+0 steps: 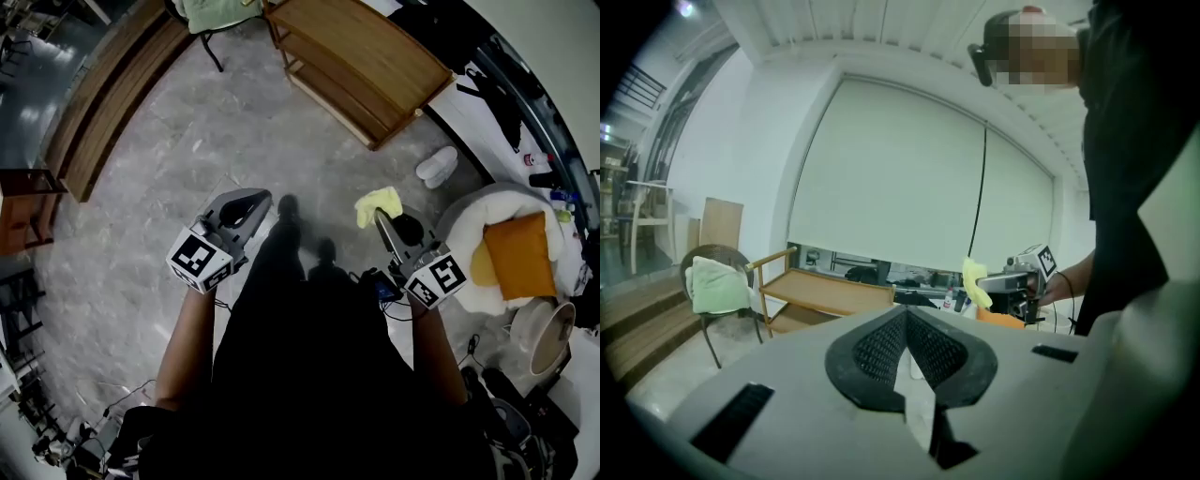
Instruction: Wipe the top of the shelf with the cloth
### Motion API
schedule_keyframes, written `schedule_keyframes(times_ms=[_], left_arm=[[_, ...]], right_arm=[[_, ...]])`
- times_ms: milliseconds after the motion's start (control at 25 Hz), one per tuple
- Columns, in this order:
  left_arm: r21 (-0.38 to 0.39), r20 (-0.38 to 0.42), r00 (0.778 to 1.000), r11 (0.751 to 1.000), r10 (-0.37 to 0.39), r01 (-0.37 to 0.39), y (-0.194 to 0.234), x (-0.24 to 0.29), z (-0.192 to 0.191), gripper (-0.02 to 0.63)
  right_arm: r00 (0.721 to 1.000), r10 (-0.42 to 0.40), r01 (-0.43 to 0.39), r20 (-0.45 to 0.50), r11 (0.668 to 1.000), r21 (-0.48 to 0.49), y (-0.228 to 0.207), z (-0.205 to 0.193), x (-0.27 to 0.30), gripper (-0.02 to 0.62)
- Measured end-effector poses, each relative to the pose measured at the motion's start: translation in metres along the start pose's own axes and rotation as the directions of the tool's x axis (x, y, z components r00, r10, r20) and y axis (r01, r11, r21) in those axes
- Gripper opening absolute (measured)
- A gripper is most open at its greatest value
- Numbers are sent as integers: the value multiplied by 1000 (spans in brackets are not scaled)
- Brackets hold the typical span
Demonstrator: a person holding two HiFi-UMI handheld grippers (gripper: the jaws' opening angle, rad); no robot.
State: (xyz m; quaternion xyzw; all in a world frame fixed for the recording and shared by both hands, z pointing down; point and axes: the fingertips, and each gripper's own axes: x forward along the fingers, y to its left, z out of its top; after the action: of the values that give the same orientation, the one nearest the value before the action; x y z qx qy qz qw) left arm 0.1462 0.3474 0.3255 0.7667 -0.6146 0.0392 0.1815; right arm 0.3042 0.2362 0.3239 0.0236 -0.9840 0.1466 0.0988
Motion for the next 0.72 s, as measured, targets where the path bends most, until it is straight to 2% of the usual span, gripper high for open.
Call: schedule_keyframes(times_ms=[200,400,600,720], left_arm=[[-23,17,1000,1000,-12,13,73,18,2,11],[-106,93,995,993,-37,47,157,27,31,11],[-171,133,990,983,-42,65,226,41,50,11],[-210,163,986,975,-40,75,250,52,61,11]], right_arm=[[999,-5,4,-35,1000,-28,-25,14,72,49],[996,-15,12,-93,999,-34,-44,44,148,49],[990,-79,69,-120,994,-87,-79,76,196,49],[985,-105,90,-135,990,-112,-96,84,214,49]])
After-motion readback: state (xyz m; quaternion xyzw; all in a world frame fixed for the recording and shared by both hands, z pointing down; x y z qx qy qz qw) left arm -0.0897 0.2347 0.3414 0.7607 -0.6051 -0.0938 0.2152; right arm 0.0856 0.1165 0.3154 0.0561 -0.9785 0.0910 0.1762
